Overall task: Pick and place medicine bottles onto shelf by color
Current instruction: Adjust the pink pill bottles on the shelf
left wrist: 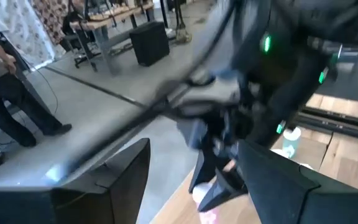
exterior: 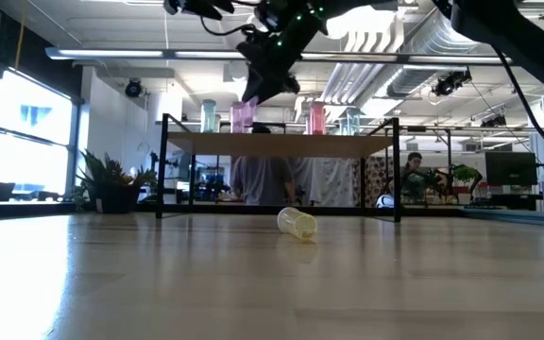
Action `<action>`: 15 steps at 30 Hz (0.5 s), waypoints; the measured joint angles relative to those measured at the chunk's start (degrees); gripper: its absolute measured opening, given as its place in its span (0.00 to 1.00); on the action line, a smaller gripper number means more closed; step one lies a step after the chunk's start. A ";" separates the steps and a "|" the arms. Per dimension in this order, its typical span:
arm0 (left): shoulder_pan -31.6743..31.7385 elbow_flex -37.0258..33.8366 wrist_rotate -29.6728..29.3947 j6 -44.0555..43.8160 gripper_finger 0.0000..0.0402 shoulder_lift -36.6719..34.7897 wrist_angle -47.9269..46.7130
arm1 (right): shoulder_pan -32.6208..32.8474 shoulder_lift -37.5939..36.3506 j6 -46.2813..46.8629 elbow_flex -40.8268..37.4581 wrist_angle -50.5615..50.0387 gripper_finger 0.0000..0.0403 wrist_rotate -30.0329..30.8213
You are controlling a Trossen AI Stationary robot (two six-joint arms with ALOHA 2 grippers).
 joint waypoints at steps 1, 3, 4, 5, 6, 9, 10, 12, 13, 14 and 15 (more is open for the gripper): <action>0.00 0.00 -0.02 0.00 0.59 -0.59 0.07 | 0.21 0.33 -0.63 0.00 0.45 0.25 0.98; 0.00 0.00 -0.02 0.00 0.59 -1.67 0.08 | 0.59 1.14 -1.87 0.00 1.10 0.25 2.91; 0.00 0.00 -0.02 0.00 0.59 -2.17 0.08 | 0.71 1.46 -2.32 0.00 1.38 0.25 3.51; 0.00 0.00 -0.05 -0.02 0.59 -2.65 0.19 | 0.81 1.79 -3.14 0.00 1.49 0.25 3.96; 0.00 0.00 -0.07 -0.07 0.59 -3.11 0.32 | 0.92 1.91 -3.57 0.00 1.63 0.25 4.45; 0.00 0.00 -0.19 -0.50 0.59 -4.46 0.52 | 1.18 2.14 -5.40 0.04 2.87 0.25 5.24; 0.00 0.00 -0.22 -0.48 0.59 -4.81 0.55 | 1.20 2.26 -6.32 0.04 3.35 0.25 5.68; 0.00 0.00 -0.24 -0.52 0.59 -5.41 0.49 | 1.30 2.45 -9.25 0.02 3.27 0.25 5.71; 0.00 0.00 -0.25 -0.62 0.59 -5.63 0.52 | 1.44 2.61 -11.14 0.02 3.48 0.25 5.71; 0.00 0.00 -0.24 -0.63 0.59 -5.80 0.48 | 1.50 2.74 -12.40 0.04 3.67 0.25 5.73; 0.00 0.00 -0.26 -0.63 0.59 -5.92 0.50 | 1.50 2.86 -13.17 0.04 3.56 0.25 5.70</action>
